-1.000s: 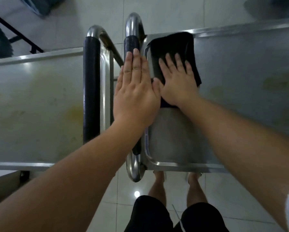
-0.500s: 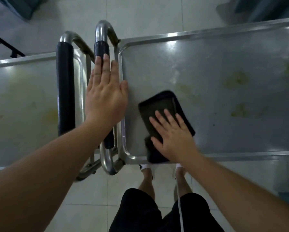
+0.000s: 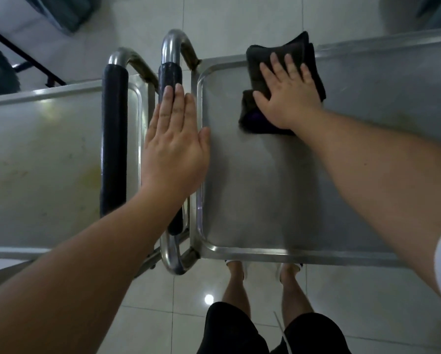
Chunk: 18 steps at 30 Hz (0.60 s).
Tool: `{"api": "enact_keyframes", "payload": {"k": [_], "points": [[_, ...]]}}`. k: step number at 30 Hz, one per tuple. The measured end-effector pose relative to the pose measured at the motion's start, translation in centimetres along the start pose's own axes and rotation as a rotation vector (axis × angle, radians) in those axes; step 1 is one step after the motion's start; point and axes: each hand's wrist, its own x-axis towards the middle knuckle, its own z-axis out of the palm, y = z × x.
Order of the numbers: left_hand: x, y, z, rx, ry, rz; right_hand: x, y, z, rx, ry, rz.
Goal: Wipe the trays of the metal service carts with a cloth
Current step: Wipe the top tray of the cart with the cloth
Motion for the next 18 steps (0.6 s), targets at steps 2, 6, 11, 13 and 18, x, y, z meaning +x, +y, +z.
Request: {"api": "enact_keyframes", "payload": {"k": [2,6,11,13,18], "points": [[0.0,0.0,0.1,0.007,0.002,0.003,-2.3,0.1,0.6,0.012,-0.013,0.014],[0.0,0.1,-0.1,0.018,-0.017,0.002,-10.3,0.6,3.2,0.023,0.000,0.006],[0.2,0.2,-0.7,0.006,-0.081,-0.008,-23.0,2.5,7.8,-0.003,0.004,-0.047],[0.2,0.2,-0.8,0.026,-0.112,-0.008,-27.7,3.7,9.1,-0.009,-0.009,-0.052],[0.2,0.2,-1.0,0.075,-0.150,0.005,-32.2,6.0,9.5,-0.026,-0.042,-0.030]]}}
